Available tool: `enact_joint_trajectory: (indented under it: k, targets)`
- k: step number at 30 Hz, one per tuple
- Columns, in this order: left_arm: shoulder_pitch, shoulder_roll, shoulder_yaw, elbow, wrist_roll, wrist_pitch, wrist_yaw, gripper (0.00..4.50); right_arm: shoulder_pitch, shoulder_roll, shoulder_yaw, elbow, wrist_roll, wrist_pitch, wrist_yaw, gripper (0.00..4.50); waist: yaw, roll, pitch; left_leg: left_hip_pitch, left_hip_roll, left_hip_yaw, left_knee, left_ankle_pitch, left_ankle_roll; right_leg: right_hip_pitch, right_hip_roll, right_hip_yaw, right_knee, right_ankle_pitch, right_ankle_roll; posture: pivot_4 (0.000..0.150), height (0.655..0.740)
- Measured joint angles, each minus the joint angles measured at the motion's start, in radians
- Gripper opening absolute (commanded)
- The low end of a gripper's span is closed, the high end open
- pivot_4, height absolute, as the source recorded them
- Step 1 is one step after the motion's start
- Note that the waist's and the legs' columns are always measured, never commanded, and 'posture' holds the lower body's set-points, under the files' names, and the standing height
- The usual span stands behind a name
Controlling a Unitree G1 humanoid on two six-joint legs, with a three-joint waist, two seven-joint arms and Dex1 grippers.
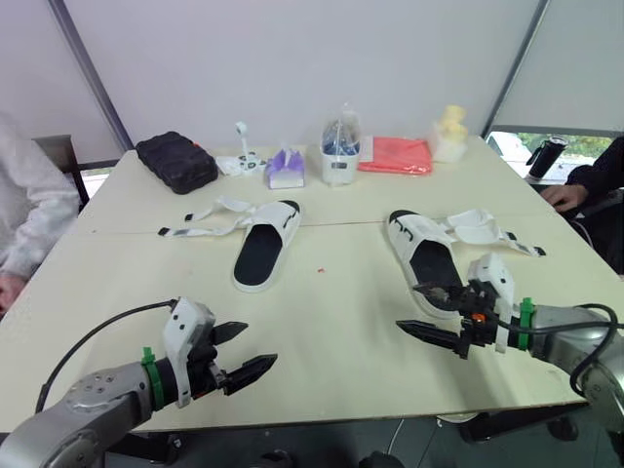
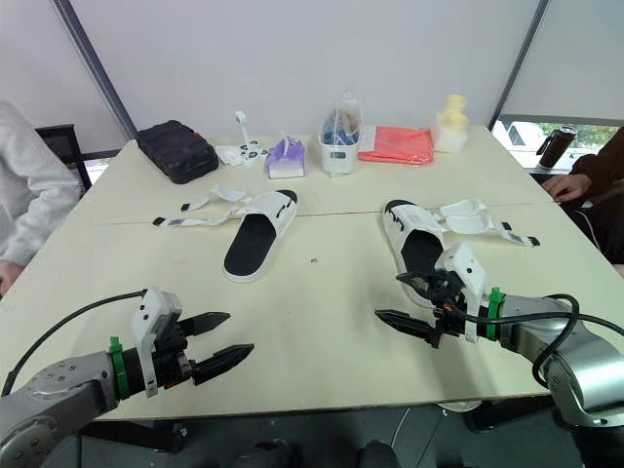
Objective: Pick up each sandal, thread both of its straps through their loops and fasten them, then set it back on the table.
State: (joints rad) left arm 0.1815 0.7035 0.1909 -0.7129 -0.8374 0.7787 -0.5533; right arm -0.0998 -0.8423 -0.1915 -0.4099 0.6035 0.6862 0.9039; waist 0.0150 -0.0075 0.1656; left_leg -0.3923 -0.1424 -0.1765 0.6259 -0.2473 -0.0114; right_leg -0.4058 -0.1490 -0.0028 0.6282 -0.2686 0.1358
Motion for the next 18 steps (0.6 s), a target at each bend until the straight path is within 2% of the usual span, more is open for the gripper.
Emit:
enact_joint_trajectory:
  k: [18]
  targets:
    - [-0.034, -0.017, -0.003, 0.011, 0.000, -0.001, -0.005, 4.50, 0.000, 0.024, 0.011, 0.000, -0.040, -0.058, -0.059, 4.46, 0.000, 0.000, 0.000, 0.000, 0.000, 0.000, 0.000, 0.000, 0.000, 0.000, 0.000, 0.000, 0.000, 0.000, 0.000, 0.150, 0.7400]
